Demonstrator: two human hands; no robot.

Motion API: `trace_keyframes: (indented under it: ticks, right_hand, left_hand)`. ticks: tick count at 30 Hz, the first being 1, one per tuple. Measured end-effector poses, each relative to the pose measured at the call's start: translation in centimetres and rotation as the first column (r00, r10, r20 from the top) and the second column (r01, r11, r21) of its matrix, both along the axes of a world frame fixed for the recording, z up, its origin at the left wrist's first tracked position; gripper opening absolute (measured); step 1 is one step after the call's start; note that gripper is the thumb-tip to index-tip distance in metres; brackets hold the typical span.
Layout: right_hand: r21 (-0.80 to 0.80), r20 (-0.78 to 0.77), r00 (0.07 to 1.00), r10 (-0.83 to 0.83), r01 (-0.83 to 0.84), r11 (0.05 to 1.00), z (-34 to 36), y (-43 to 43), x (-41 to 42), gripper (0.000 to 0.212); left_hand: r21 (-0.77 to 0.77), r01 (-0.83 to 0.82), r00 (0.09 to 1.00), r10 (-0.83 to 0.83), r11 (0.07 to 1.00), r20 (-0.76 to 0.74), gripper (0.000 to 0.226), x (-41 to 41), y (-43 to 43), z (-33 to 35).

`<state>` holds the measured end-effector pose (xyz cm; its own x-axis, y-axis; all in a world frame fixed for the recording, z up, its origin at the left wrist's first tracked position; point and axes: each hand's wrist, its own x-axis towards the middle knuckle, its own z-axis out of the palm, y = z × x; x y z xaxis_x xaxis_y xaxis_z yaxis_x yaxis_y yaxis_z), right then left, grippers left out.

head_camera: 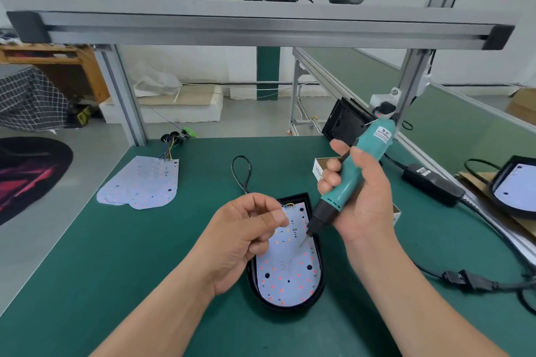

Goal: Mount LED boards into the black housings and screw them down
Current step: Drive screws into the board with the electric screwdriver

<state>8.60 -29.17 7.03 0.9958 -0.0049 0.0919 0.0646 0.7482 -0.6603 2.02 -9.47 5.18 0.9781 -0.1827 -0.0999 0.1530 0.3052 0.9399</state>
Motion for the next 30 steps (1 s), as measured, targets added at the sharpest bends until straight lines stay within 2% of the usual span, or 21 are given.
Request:
trace_keyframes:
  ticks: [2, 7, 11, 14, 20, 23, 30]
  right_hand:
    - [0.031, 0.019, 0.999, 0.027, -0.027, 0.999, 0.1, -0.2, -0.1, 0.03]
    - [0.059, 0.078, 0.996, 0.035, -0.04, 0.997, 0.4, -0.1, -0.6, 0.016]
    - [0.09, 0.059, 0.998, -0.029, 0.024, 0.996, 0.8, -0.1, -0.9, 0.008]
    - [0.101, 0.043, 0.994, -0.097, 0.092, 0.991, 1.2, -0.2, -1.2, 0.009]
    - [0.205, 0.088, 0.99, -0.108, 0.088, 0.975, 1.5, -0.6, -1.4, 0.013]
    - [0.25, 0.079, 0.985, -0.151, 0.127, 0.96, 1.6, -0.6, -1.5, 0.014]
    - [0.255, 0.064, 0.984, -0.167, 0.145, 0.956, 1.4, -0.5, -1.5, 0.014]
  left_hand:
    - [0.006, -0.004, 1.0, 0.004, 1.0, 0.002, 0.021, 0.0, 0.0, -0.1]
    - [-0.011, 0.01, 1.0, -0.01, 1.0, 0.01, 0.01, -0.1, 0.1, -0.2]
    - [-0.011, 0.014, 1.0, -0.014, 1.0, 0.02, 0.011, -0.3, 0.0, 0.2]
    - [-0.029, 0.012, 1.0, -0.013, 1.0, -0.01, 0.012, -0.3, 0.1, 0.2]
    - [-0.022, 0.02, 0.997, -0.022, 1.0, -0.068, 0.014, -0.3, 0.1, -0.1]
    - [-0.003, 0.046, 0.996, -0.046, 0.999, -0.081, 0.023, -0.5, -0.1, -0.3]
    - [0.015, 0.074, 0.992, -0.072, 0.997, -0.106, 0.028, -0.9, -0.9, -0.7]
